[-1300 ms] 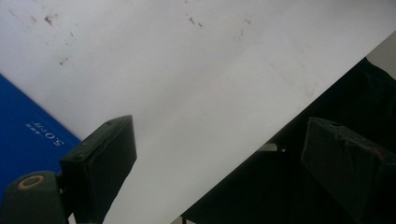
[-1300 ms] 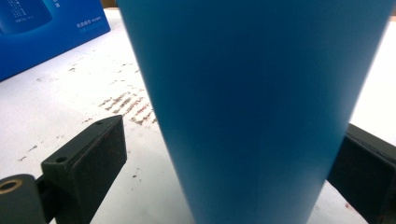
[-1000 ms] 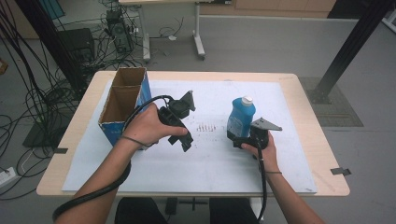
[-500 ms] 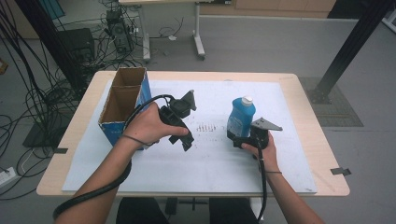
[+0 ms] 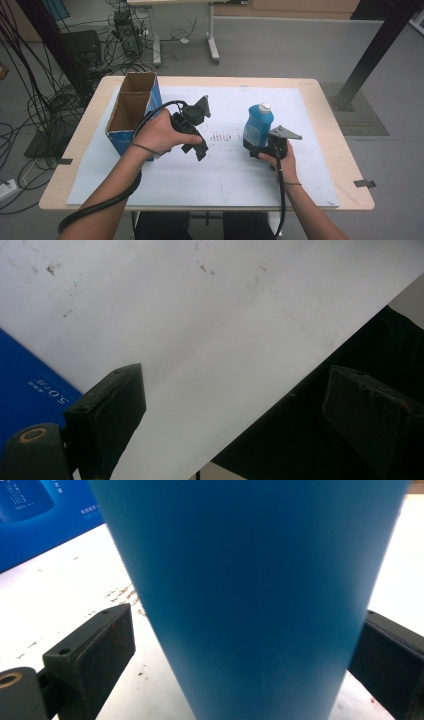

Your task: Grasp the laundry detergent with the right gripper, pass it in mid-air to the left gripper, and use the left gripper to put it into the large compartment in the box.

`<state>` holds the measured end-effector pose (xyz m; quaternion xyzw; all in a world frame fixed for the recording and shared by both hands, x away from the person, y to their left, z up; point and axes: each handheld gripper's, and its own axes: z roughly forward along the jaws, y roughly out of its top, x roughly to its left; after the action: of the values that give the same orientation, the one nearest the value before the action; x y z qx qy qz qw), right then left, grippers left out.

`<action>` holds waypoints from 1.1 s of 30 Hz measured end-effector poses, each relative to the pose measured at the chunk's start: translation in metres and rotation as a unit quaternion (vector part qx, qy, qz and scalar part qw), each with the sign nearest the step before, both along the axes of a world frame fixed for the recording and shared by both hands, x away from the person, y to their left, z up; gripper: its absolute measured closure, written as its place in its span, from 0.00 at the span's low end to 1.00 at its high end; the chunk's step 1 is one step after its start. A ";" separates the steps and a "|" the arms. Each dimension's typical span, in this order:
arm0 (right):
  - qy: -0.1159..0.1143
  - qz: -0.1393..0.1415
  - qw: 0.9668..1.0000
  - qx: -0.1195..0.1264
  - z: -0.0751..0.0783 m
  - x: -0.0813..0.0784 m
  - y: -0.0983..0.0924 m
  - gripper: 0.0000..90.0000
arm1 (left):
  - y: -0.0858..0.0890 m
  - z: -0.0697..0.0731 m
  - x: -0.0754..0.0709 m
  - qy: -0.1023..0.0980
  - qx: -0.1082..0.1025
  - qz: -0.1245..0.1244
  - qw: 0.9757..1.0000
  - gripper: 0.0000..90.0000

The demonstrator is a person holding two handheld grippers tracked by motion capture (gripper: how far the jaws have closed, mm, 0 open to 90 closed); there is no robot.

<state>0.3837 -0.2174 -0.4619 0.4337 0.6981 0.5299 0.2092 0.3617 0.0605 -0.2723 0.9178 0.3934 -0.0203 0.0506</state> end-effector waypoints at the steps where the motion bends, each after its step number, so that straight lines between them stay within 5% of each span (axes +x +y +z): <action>1: -0.001 0.000 1.000 0.000 0.000 0.000 0.000 0.04 | 0.000 0.000 0.000 0.000 0.000 0.000 1.000 0.11; 33: -0.006 0.005 1.000 0.008 -0.001 0.001 0.003 0.02 | 0.001 0.002 0.002 -0.001 -0.006 0.004 1.000 0.12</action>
<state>0.3852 -0.2146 -0.4625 0.4287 0.6948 0.5392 0.2066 0.3636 0.0614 -0.2707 0.9157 0.3972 -0.0219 0.0567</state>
